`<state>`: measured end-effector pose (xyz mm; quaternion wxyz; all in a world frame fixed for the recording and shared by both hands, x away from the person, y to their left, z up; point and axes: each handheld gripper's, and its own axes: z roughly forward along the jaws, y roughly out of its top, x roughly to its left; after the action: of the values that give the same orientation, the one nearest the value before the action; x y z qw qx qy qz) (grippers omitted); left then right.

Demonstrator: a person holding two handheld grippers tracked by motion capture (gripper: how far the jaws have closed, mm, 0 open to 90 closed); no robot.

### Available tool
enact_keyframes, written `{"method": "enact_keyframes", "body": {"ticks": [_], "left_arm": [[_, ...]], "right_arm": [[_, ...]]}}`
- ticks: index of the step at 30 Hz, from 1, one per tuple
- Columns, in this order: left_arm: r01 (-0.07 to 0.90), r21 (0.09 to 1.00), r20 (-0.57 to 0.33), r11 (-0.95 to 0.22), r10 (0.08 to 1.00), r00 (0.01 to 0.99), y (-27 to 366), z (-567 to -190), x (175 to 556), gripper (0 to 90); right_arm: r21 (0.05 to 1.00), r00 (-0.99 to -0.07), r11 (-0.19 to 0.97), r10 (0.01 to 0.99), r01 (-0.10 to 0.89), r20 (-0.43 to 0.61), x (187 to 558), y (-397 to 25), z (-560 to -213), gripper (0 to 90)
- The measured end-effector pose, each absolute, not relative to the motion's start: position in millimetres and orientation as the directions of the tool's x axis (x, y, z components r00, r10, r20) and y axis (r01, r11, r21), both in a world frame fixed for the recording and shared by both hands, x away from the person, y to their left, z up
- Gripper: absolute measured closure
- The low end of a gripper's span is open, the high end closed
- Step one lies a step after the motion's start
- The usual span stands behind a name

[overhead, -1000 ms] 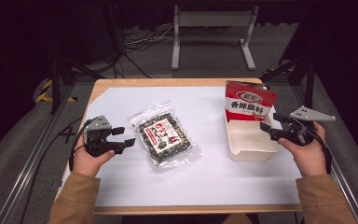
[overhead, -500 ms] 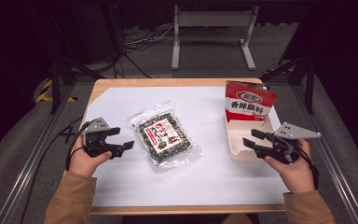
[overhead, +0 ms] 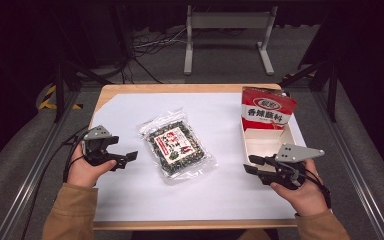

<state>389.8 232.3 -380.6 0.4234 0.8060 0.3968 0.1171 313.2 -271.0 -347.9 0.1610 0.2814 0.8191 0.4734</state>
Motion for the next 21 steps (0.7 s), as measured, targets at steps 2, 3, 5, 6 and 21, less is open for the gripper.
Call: {"method": "enact_keyframes", "body": {"ticks": [2, 3, 5, 6, 21], "left_arm": [[0.546, 0.772, -0.14, -0.327, 0.75, 0.647, 233.9, -382.0, 391.5, 5.6], [0.545, 0.772, -0.13, -0.328, 0.757, 0.64, 234.5, -382.2, 392.8, 6.1], [0.537, 0.775, -0.112, -0.332, 0.765, 0.635, 235.2, -382.4, 395.5, 7.6], [0.528, 0.78, -0.095, -0.335, 0.771, 0.63, 235.0, -383.0, 396.9, 7.5], [0.58, 0.756, -0.1, -0.303, 0.822, 0.56, 248.7, -396.0, 432.2, 18.7]], "right_arm": [[0.869, -0.8, 0.401, 0.601, 0.291, -0.01, 311.9, -266.2, -348.7, 60.9], [0.868, -0.804, 0.406, 0.594, 0.286, -0.013, 311.6, -264.3, -349.4, 60.2], [0.87, -0.812, 0.411, 0.583, 0.271, -0.022, 311.3, -261.5, -351.6, 58.5], [0.878, -0.816, 0.406, 0.577, 0.253, -0.032, 311.6, -260.0, -354.2, 56.4], [0.873, -0.796, 0.411, 0.604, 0.263, -0.045, 316.1, -250.6, -365.7, 59.4]]}}
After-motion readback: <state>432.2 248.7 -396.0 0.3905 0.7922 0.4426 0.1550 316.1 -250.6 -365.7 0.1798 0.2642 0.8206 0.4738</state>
